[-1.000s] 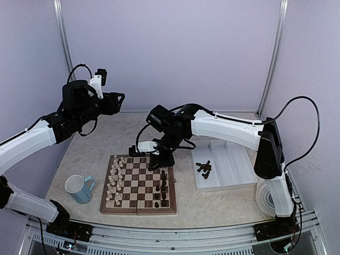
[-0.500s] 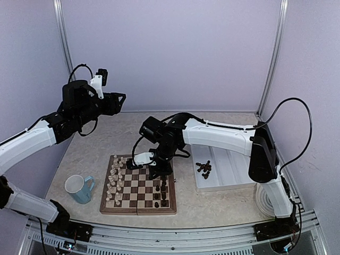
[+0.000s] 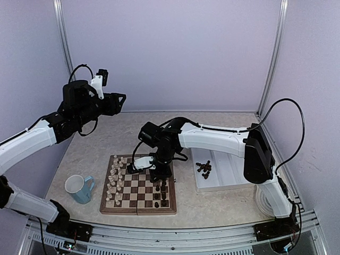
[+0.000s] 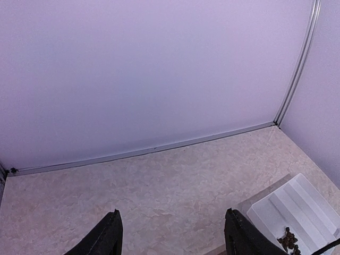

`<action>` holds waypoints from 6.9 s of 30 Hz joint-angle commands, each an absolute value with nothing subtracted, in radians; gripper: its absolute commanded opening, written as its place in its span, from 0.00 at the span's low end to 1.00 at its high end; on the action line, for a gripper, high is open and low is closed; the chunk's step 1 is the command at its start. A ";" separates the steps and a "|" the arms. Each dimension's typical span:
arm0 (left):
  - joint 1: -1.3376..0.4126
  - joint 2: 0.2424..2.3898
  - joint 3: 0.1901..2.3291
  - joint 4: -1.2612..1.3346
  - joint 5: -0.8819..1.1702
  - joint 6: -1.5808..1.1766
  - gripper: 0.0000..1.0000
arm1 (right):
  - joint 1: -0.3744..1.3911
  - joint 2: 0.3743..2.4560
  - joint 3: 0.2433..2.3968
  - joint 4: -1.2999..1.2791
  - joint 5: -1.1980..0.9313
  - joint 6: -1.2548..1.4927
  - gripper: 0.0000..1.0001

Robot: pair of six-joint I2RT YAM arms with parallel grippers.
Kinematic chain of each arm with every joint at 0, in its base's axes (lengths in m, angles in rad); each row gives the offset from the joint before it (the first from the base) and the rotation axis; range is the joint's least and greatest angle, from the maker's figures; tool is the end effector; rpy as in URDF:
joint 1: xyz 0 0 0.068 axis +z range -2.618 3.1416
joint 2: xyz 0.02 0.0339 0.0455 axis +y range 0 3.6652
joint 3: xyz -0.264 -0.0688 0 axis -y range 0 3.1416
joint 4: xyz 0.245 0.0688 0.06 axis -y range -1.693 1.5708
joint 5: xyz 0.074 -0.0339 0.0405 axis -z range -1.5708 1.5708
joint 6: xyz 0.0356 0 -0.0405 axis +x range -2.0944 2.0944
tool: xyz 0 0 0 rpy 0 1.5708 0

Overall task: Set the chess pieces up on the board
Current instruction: Place the pawn at e7, then adjust the pawn at e7, then pick up the chess pile from the storage box, then pass from the left arm to the right

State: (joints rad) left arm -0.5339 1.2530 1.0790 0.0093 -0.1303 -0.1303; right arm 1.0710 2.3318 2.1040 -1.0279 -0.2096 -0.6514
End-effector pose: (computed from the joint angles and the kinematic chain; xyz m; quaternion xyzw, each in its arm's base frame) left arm 0.2580 -0.1472 0.3630 0.1113 0.7542 -0.1634 0.6261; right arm 0.2274 0.4319 0.2043 -0.7558 0.6275 0.1335 0.1311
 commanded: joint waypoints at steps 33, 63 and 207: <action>-0.791 1.371 0.860 -0.371 0.157 -0.014 0.02 | 0.577 1.623 1.428 -0.699 -0.441 -0.608 0.30; -0.882 1.659 0.886 -0.244 0.210 -0.022 0.00 | 0.575 1.662 1.419 -0.713 -0.462 -0.619 0.32; -0.838 2.181 1.637 0.102 0.608 -0.690 0.14 | 0.522 1.547 1.145 -0.474 -0.450 -0.662 0.22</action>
